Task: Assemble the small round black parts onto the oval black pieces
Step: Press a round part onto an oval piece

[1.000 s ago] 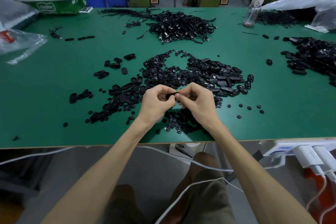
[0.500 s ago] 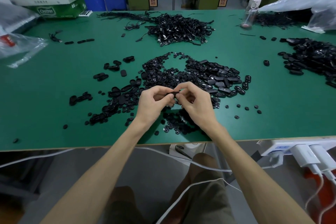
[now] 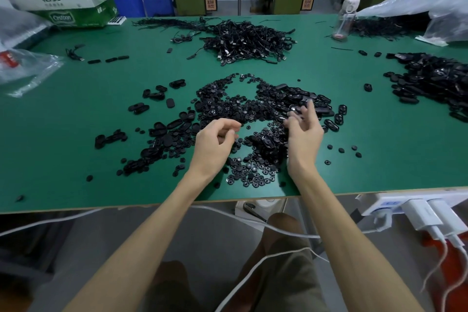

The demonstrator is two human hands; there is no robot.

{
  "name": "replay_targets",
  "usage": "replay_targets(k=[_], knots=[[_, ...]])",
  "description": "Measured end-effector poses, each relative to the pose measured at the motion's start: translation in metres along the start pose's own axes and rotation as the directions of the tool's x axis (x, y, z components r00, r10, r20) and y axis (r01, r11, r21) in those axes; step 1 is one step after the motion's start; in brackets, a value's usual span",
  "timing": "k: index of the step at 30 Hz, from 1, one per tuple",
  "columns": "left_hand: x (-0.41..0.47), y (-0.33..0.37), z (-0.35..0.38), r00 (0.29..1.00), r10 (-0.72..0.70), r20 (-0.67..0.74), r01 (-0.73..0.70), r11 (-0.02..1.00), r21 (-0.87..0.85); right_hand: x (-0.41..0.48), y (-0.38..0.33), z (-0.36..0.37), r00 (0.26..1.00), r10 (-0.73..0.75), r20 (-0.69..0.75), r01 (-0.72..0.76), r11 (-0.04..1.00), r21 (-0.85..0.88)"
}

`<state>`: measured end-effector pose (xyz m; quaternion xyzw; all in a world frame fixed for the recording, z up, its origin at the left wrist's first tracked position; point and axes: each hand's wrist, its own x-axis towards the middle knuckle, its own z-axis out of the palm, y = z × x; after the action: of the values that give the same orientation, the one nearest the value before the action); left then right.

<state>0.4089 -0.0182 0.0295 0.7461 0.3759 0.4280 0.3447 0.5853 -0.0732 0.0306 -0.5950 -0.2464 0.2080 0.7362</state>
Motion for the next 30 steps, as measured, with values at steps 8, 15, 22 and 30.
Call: replay_targets(k=[8,15,22,30], knots=[[-0.002,-0.001,0.002,0.994,0.109,-0.011,-0.108,0.990,0.087,-0.005,0.003,0.004,0.991,-0.120,0.066,0.124,0.990,-0.064],[-0.015,0.017,0.009,0.880,0.427,0.210,-0.475,0.806,0.353,-0.008,-0.014,0.018,0.979,-0.148,0.139,0.152,0.988,-0.023],[-0.007,0.032,0.019,0.843,0.392,0.368,-0.511,0.796,0.325,0.012,-0.031,0.045,0.966,0.237,0.106,-0.259,0.882,0.393],[-0.006,0.020,0.006,0.868,0.339,0.362,-0.466,0.807,0.362,0.011,-0.025,0.043,0.824,0.526,0.210,-0.480,0.452,0.752]])
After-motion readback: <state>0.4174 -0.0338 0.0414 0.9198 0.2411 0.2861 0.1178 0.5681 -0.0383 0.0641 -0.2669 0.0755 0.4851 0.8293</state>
